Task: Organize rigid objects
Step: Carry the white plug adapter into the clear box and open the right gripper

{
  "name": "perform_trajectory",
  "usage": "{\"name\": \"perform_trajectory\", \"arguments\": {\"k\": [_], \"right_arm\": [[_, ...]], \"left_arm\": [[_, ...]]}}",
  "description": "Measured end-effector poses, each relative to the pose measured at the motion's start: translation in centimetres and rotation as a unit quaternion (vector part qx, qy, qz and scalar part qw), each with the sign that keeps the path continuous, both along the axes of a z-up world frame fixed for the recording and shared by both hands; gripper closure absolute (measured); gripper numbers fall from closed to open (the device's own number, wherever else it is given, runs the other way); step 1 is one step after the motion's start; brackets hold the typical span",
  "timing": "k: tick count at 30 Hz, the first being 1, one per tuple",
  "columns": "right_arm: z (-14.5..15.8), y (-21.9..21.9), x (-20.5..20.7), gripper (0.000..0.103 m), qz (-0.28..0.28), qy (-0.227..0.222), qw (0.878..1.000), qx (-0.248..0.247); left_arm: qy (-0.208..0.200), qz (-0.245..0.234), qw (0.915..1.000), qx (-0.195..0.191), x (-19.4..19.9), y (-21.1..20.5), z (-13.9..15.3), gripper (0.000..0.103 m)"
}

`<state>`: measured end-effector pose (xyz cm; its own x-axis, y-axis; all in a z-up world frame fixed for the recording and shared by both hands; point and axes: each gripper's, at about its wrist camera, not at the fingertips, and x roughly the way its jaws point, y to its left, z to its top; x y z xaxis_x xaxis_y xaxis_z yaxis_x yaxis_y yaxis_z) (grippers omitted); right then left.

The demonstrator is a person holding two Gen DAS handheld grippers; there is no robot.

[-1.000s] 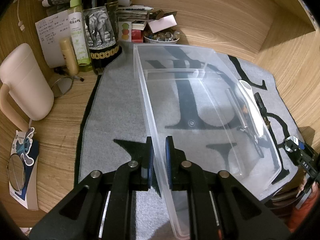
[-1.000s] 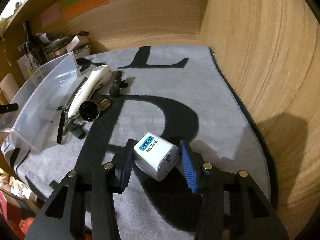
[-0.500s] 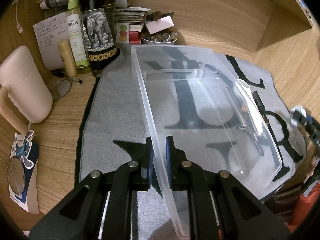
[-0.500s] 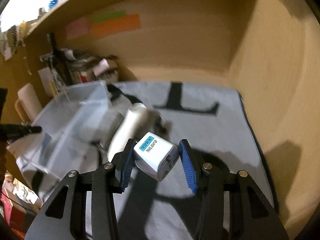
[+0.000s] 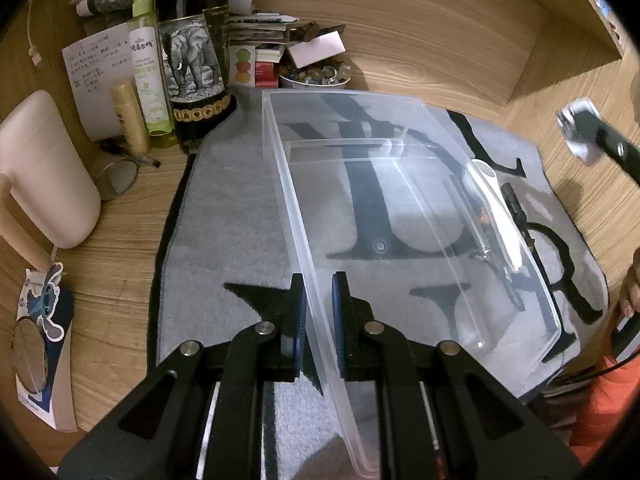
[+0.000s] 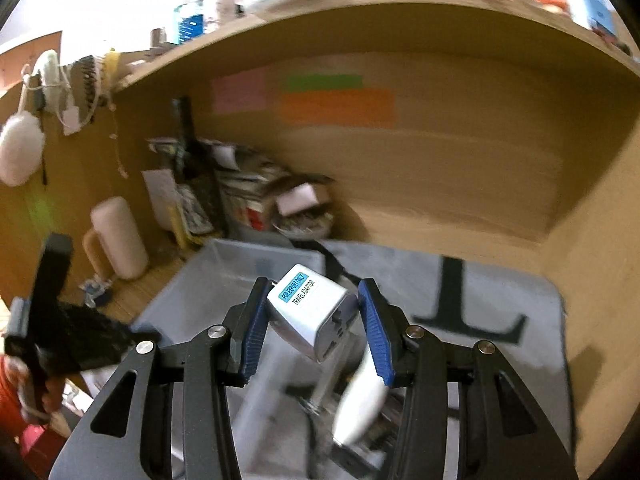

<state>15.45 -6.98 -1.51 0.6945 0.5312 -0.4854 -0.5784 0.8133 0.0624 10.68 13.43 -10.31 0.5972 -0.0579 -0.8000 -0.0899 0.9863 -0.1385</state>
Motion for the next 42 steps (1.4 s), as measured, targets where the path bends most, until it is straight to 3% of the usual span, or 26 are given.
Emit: {"name": "perform_trajectory", "arguments": {"k": [9,20,29,38,42], "right_arm": [[0.1,6.3,1.5,0.061,0.067,0.018,0.997,-0.023],[-4.4,10.7,3.5,0.061,0.101,0.078,0.985,-0.114],[-7.4,12.4,4.1,0.061,0.13,0.134,0.967,-0.17],[-7.5,12.8,3.4,0.061,0.141,0.129,0.963,-0.192],[-7.0,12.7,3.1,0.049,0.138,0.115,0.966,-0.184]], "left_arm": [[-0.003,-0.005,1.0,0.001,0.0,0.0,0.0,0.091],[-0.007,-0.011,0.9999,0.003,0.0,0.0,-0.1,0.09],[-0.007,-0.016,0.9998,0.009,0.0,-0.1,0.0,0.09],[-0.007,-0.016,0.9998,0.009,0.0,-0.1,0.0,0.09],[-0.007,-0.016,0.9998,0.008,0.0,-0.1,0.0,0.09]]}}
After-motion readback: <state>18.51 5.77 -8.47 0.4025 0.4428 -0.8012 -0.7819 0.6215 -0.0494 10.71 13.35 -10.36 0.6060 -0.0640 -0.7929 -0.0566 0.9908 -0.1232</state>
